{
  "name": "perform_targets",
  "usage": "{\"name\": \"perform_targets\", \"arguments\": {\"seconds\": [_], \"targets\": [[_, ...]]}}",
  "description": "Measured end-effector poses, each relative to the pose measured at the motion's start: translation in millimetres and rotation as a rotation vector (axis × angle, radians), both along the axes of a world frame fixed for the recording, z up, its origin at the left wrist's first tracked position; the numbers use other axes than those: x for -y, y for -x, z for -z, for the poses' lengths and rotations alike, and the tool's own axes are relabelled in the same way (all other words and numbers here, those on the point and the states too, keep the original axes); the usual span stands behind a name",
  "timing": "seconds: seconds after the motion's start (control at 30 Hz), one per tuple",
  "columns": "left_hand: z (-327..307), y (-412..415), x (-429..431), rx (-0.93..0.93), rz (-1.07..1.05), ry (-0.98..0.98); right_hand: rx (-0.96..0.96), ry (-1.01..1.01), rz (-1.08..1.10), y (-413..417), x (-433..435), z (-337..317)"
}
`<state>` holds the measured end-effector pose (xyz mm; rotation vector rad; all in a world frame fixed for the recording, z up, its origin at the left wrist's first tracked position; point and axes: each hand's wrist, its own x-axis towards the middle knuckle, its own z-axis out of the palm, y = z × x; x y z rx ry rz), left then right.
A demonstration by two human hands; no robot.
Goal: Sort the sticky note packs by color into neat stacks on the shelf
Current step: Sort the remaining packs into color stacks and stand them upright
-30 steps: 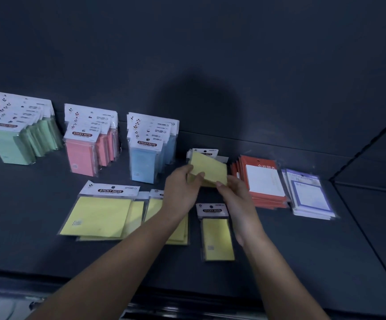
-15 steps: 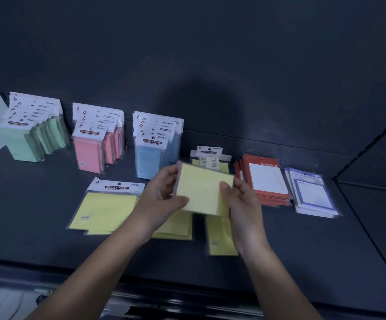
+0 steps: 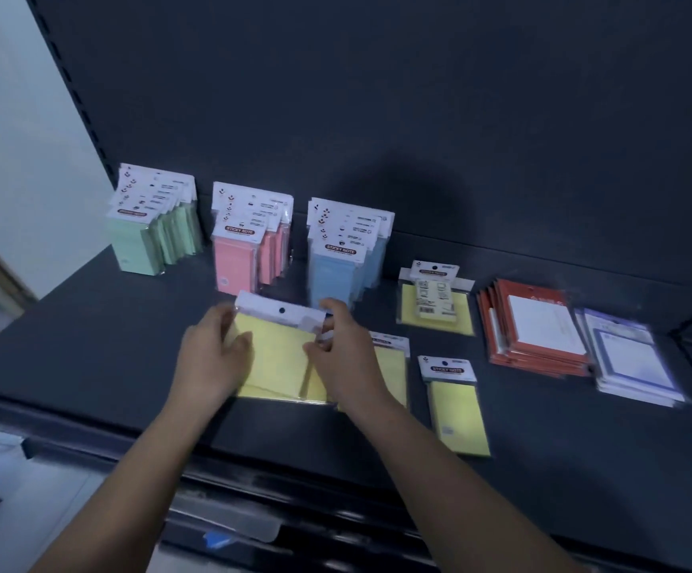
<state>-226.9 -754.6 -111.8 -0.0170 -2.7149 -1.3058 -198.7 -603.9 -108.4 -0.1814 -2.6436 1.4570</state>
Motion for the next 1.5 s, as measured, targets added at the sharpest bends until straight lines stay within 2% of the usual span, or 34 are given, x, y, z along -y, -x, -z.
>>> {"name": "perform_targets", "arguments": {"seconds": [0.07,0.13,0.23,0.33,0.4,0.47,0.53,0.6,0.7,0.77,0.87,1.0,1.1,1.23,1.37,1.43,1.5], "targets": [[13.4,1.6,5.5,0.051,-0.005,0.165,-0.022,-0.256,-0.024,5.0,5.8,4.8],[16.3,-0.7,4.5,0.088,-0.019,0.121,-0.038,-0.417,-0.027,7.0,6.7,6.5],[11.1,-7.0,-1.4,0.148,-0.001,0.031,-0.049,-0.499,-0.048,3.6,3.5,7.8],[4.4,-13.8,-6.7,0.081,0.06,0.079,-0.134,-0.347,0.027,-4.3,-9.0,3.5],[-3.1,-15.8,-14.5,-0.044,0.106,0.12,-0.159,-0.242,0.167,-6.3,-30.8,-0.2],[-13.4,-17.0,-33.3,-0.108,0.204,0.096,-0.127,-0.242,0.324,-6.1,-61.6,1.1],[-21.1,-15.7,-63.5,-0.032,0.336,-0.01,-0.045,-0.232,0.431,-8.2,-91.5,3.2],[-25.2,-9.8,-100.2,0.094,0.487,-0.144,0.053,-0.087,0.432,-13.3,-110.6,4.0],[-21.8,3.1,-148.2,0.308,0.639,-0.223,0.124,0.095,0.393,-19.2,-123.6,4.2],[-11.9,14.2,-169.3,0.377,0.632,-0.163,0.13,0.163,0.394,-19.7,-128.3,2.0],[3.9,24.6,-187.0,0.383,0.467,-0.098,0.174,0.436,0.408,-22.2,-132.3,-7.3],[7.4,20.4,-194.9,0.192,0.25,-0.309,0.149,0.624,0.422,-30.7,-133.3,-12.7],[-0.3,8.8,-190.1,-0.011,0.211,-0.41,0.139,0.7,0.355,-37.8,-126.0,-15.8],[-18.1,-24.2,-180.8,-0.156,0.388,-0.497,0.108,0.816,0.263,-44.5,-123.1,-21.0],[-17.6,-52.4,-164.1,-0.216,0.819,-0.361,0.071,0.873,0.335,-58.5,-130.7,-22.2],[-7.9,-54.1,-153.2,-0.182,0.865,-0.311,0.067,0.8,0.357,-69.4,-135.5,-16.6],[3.1,-53.1,-144.3,-0.188,0.793,-0.213,0.073,0.705,0.359,-78.8,-139.1,-8.9]]}}
